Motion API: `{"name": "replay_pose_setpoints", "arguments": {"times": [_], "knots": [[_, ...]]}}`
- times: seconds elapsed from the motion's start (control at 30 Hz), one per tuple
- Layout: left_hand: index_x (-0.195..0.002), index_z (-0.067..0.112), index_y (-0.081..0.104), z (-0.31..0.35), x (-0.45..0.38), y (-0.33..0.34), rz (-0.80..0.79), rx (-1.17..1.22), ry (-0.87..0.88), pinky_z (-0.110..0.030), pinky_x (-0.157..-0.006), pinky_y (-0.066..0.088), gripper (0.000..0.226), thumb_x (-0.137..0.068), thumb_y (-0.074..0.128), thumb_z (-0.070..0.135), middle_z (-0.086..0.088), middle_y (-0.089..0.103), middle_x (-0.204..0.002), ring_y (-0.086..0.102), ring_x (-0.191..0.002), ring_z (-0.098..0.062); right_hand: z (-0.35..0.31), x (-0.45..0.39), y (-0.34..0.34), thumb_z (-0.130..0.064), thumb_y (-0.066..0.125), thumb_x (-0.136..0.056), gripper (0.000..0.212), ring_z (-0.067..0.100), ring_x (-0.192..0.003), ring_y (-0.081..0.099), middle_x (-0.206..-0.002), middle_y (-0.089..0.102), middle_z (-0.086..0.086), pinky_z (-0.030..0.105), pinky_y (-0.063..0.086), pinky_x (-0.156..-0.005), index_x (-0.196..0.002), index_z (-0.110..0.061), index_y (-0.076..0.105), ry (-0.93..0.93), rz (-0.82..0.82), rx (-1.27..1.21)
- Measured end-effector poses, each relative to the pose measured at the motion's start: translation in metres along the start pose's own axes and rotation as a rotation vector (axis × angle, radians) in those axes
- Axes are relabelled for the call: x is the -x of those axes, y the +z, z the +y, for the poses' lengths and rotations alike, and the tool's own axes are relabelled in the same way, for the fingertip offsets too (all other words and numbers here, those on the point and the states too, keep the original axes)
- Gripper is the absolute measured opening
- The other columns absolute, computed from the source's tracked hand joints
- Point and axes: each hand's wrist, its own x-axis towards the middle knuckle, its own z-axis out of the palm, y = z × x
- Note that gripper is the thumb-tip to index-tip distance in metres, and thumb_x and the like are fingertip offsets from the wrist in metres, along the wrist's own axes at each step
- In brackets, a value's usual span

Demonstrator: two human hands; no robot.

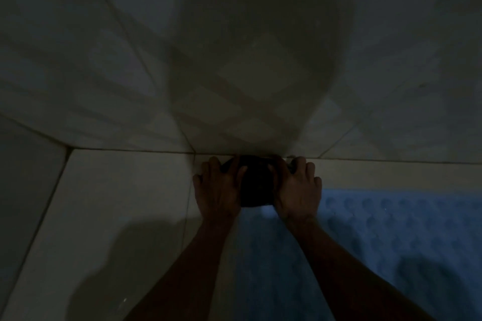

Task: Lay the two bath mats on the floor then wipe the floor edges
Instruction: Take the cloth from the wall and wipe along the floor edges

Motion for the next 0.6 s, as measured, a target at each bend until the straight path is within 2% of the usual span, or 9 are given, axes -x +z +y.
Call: {"name": "replay_pose_setpoints", "arguments": {"times": [0.13,0.3,0.47,0.6], "knots": [[-0.149,0.043,0.041,0.021,0.004,0.001,-0.122,0.003,-0.017,-0.045,-0.093,0.037,0.049,-0.104,0.026,0.054,-0.012,0.055,-0.126,0.047,-0.120,-0.033,0.023,0.006,0.001,-0.046,0.040,-0.092,0.047,0.035,-0.081,0.052,-0.090,0.056,0.010,0.038,0.042,-0.059,-0.127,-0.027,0.065,0.011,0.068,-0.052],[-0.142,0.038,0.053,0.042,0.009,0.008,-0.059,-0.011,0.031,-0.041,-0.083,0.039,0.062,-0.098,0.015,0.058,-0.013,0.062,-0.114,0.053,-0.108,-0.033,0.043,0.004,0.003,-0.047,0.041,-0.094,0.050,0.036,-0.079,0.055,-0.087,0.058,0.014,0.038,0.041,-0.057,-0.127,-0.021,0.067,0.073,0.090,-0.118],[-0.134,0.036,0.062,0.077,0.011,0.017,-0.045,-0.044,0.051,-0.043,-0.081,0.046,0.052,-0.098,0.030,0.055,-0.015,0.066,-0.112,0.059,-0.104,-0.035,0.076,-0.001,0.003,-0.048,0.041,-0.094,0.054,0.036,-0.075,0.057,-0.084,0.061,0.016,0.037,0.040,-0.055,-0.123,-0.013,0.070,0.129,0.101,-0.125],[-0.125,0.030,0.070,0.106,0.020,0.026,0.058,-0.062,0.074,-0.042,-0.070,0.050,0.053,-0.096,0.033,0.054,-0.015,0.067,-0.097,0.063,-0.089,-0.034,0.106,-0.004,-0.001,-0.047,0.043,-0.093,0.057,0.036,-0.076,0.058,-0.085,0.063,0.017,0.037,0.042,-0.056,-0.124,-0.006,0.067,0.149,0.127,-0.108]]}}
